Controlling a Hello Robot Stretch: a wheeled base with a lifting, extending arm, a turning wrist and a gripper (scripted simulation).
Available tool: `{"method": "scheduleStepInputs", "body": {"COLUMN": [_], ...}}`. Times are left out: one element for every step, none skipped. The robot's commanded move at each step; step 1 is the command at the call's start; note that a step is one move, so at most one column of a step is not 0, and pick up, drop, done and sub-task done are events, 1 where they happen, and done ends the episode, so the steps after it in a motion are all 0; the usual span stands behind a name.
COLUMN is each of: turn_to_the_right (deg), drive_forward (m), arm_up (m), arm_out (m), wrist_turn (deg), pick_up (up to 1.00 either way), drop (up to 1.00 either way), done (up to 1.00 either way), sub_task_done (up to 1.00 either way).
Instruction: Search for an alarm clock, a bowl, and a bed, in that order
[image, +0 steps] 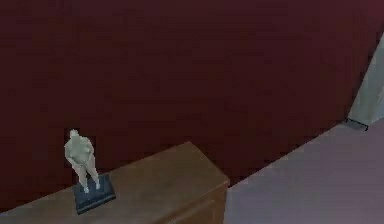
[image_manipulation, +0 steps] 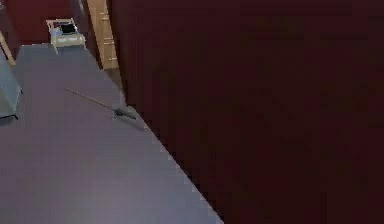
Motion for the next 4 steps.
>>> {"method": "scheduleStepInputs", "body": {"turn_to_the_right": [45.0,12.0,0.0,0.0], "drive_forward": [0.00,0.00,1.00,1.00], "arm_up": [0.00,0.00,0.00,0.00], "arm_out": [0.00,0.00,0.00,0.00], "wrist_turn": [0.0,0.0,0.0,0.0], "pick_up": [0.00,0.00,0.00,0.00], "drop": [0.00,0.00,0.00,0.00], "done": [0.00,0.00,0.00,0.00], "sub_task_done": [0.00,0.00,0.00,0.00]}}
